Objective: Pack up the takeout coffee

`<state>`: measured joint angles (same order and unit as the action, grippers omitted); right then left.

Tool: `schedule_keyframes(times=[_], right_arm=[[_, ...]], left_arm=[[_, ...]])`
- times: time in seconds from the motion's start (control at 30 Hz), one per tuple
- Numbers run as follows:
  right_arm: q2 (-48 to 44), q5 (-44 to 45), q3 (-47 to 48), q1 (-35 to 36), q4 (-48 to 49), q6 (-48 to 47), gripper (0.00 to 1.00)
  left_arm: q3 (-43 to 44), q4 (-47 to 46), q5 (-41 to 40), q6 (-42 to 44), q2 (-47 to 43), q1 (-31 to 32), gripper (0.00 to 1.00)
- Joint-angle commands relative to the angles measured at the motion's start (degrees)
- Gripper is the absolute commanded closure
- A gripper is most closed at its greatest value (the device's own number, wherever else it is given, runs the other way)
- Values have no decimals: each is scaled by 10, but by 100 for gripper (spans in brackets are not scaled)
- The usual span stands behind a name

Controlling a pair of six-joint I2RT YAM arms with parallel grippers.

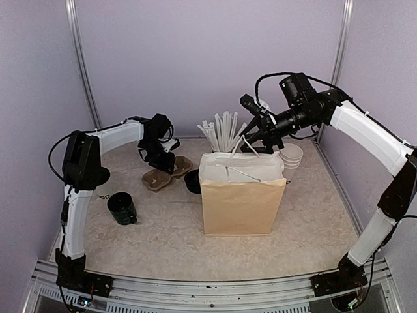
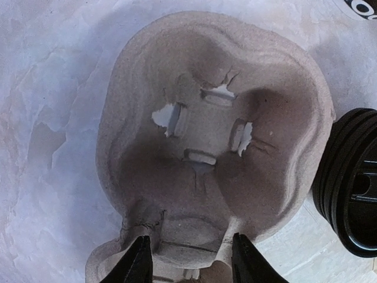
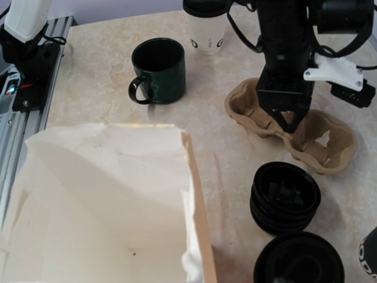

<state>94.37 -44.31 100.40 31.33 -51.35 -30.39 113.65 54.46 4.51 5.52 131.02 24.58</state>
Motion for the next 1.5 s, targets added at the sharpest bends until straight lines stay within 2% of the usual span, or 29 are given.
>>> schedule_keyframes(times=[0.0, 0.13, 0.3, 0.47, 0.63, 0.73, 0.8, 0.9, 1.07, 1.23, 1.47], right_arm=[[-12, -8, -5, 0, -8, -2, 39], [-12, -9, -9, 0, -7, -2, 39], [-13, -8, -13, 0, -6, -2, 39], [-13, -6, -14, 0, -6, -2, 39], [-15, -6, -12, 1, -6, -1, 39], [-14, -6, -12, 0, -5, -1, 39], [-14, -5, -12, 0, -5, -1, 39], [-15, -4, -14, 0, -6, -1, 39], [-16, -3, -14, 0, -7, -1, 39], [-17, 7, -2, 0, -15, -2, 39], [-28, 17, 51, -25, -47, -2, 36]], left_arm=[[16, 6, 6, 10, 14, -1, 54], [16, 7, 4, 9, 21, 2, 55], [17, 11, 1, 7, 23, 1, 64], [12, 14, 4, 5, 13, -1, 69], [5, 10, 6, -9, 8, -5, 68], [6, 12, -4, -24, 15, -5, 57], [7, 15, -6, -31, 22, -5, 55], [11, 21, -7, -36, 30, -6, 57], [12, 26, -1, -40, 24, -7, 65], [9, 34, 1, -50, -6, -8, 69], [-6, 34, -16, -68, -106, -6, 71]])
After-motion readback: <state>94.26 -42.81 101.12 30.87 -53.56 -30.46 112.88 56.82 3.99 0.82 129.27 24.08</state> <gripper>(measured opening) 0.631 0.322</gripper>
